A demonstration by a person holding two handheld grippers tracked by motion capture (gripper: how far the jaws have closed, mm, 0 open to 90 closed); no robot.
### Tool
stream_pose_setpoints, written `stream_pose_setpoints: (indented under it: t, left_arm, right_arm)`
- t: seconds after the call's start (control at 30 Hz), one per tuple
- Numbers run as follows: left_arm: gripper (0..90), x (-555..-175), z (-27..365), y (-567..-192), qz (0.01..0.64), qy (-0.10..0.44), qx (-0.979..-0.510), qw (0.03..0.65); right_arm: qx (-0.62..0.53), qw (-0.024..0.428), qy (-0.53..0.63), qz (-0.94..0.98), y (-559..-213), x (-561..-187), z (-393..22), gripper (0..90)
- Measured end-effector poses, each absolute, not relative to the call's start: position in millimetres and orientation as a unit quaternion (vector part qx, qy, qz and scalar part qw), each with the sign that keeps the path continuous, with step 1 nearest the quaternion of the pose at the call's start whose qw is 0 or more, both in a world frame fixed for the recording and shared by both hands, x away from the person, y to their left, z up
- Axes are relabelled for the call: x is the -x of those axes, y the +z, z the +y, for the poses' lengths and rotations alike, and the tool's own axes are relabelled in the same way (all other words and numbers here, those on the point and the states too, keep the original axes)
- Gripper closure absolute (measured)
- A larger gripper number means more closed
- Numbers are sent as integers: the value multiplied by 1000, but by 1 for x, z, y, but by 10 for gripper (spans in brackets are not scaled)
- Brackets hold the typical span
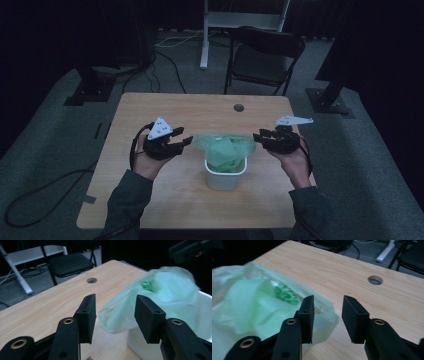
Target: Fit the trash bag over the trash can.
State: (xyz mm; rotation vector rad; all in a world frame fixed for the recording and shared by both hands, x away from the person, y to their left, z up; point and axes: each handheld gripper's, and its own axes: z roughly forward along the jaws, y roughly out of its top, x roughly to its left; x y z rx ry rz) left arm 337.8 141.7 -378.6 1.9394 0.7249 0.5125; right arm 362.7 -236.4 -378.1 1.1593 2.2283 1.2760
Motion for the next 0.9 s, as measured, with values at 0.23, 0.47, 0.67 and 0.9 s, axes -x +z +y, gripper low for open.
stream_pose_setpoints:
  t: [0.23, 0.47, 0.67, 0.9]
  left_arm:
    - [505, -328, 128, -383, 261, 215, -821, 460]
    - [494, -323, 110, -392, 230, 241, -841, 426]
    - [553, -327, 97, -394, 226, 260, -845, 408]
    - [900, -327, 91, -395, 220, 249, -856, 396]
  right_arm:
    - [-399, 152, 454, 782, -379, -352, -233, 590]
    - [-405, 137, 456, 781, -384, -351, -233, 586]
    - [-406, 124, 464, 778, -387, -352, -231, 584]
    - [-403, 101, 453, 789, -396, -356, -225, 755]
